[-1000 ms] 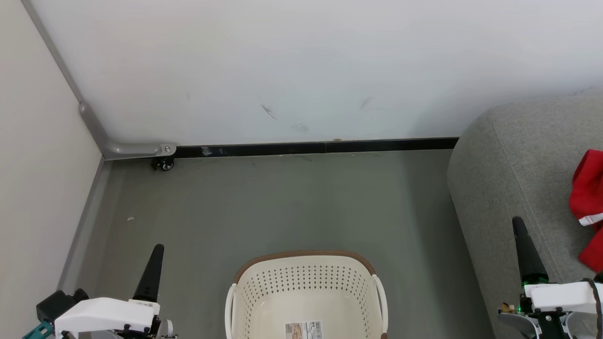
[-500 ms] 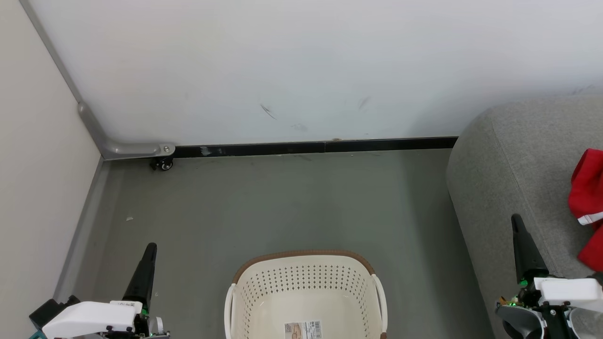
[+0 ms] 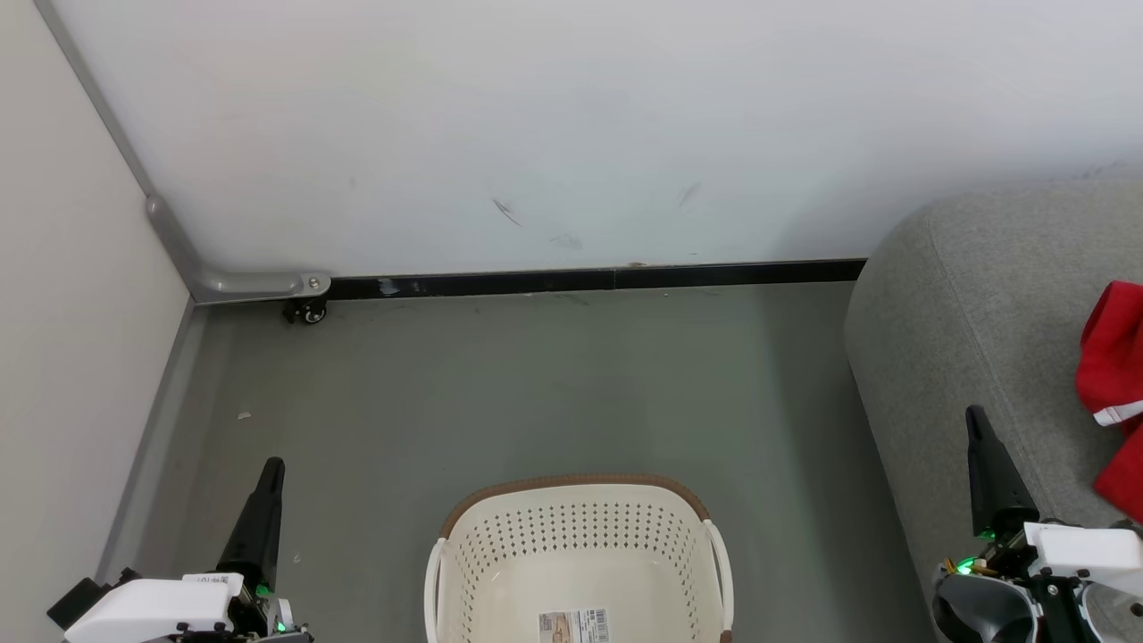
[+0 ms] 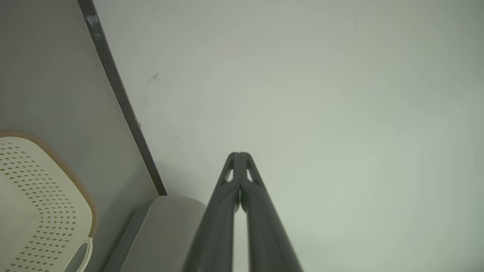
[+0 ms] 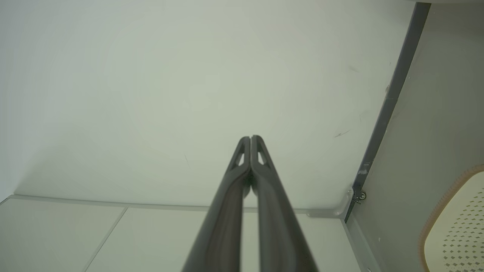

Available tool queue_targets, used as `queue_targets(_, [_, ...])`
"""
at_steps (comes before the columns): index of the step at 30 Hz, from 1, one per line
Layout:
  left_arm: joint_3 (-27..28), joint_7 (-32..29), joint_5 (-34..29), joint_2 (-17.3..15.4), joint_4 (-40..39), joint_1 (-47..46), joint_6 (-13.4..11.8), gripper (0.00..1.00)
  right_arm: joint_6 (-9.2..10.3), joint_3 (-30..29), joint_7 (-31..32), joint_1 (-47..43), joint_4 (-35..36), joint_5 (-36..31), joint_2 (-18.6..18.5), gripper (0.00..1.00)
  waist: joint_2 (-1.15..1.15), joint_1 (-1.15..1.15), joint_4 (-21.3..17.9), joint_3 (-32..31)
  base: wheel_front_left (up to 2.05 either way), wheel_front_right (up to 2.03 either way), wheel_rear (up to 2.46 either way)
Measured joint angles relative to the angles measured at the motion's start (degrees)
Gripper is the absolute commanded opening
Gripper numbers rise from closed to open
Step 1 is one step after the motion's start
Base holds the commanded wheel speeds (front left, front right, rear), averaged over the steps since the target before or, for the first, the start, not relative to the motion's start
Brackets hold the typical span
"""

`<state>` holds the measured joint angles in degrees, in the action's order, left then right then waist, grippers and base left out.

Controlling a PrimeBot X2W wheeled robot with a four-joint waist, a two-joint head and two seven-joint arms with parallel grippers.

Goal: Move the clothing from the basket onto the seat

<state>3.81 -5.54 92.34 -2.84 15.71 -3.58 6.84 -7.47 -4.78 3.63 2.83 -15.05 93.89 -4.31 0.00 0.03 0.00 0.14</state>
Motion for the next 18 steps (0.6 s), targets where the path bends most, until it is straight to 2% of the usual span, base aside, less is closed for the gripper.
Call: queue_targets(18, [0.16,0.0,0.0,0.01,0.24,-0.06,0.0,0.0,0.0,-0.1,0.24,0.69,-0.08,-0.01,0.05,0.0,0.0,-0.01,0.0,0.0,0.0,0.0,0.0])
